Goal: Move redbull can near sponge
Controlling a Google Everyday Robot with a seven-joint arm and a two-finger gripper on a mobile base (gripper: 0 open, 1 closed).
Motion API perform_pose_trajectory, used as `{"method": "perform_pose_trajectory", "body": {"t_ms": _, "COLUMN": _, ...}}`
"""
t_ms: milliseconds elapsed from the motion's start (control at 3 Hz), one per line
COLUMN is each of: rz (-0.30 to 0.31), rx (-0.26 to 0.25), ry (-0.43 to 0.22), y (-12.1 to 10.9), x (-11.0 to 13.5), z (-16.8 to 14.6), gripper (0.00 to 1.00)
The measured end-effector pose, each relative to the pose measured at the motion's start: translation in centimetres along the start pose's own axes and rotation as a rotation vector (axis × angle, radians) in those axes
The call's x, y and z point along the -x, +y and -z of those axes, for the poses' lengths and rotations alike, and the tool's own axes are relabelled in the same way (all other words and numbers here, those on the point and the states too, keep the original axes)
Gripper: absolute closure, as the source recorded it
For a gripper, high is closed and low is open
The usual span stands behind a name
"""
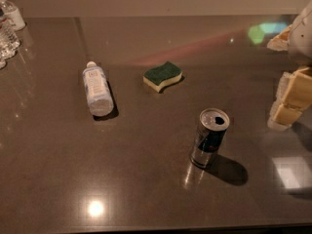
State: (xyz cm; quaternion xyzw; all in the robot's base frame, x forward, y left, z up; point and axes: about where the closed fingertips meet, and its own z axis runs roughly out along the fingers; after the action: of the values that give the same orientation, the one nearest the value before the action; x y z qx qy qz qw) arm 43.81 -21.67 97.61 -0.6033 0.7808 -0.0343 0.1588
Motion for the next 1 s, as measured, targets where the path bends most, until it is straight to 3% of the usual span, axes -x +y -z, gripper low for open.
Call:
{"method": "perform_pose_trajectory", "body": {"t_ms": 333, "rz": 0.001, "rx": -0.004, "ry": -0.002, "y": 0.0, "x": 0.1, "z": 0.1, "gripper": 0.0}}
{"method": "perform_pose_trajectory", "body": {"t_ms": 1000, "rz": 0.062, "rx": 0.082, "ry": -0.157, "y": 2.4, "x": 1.7, "z": -1.4, "gripper": 0.0}}
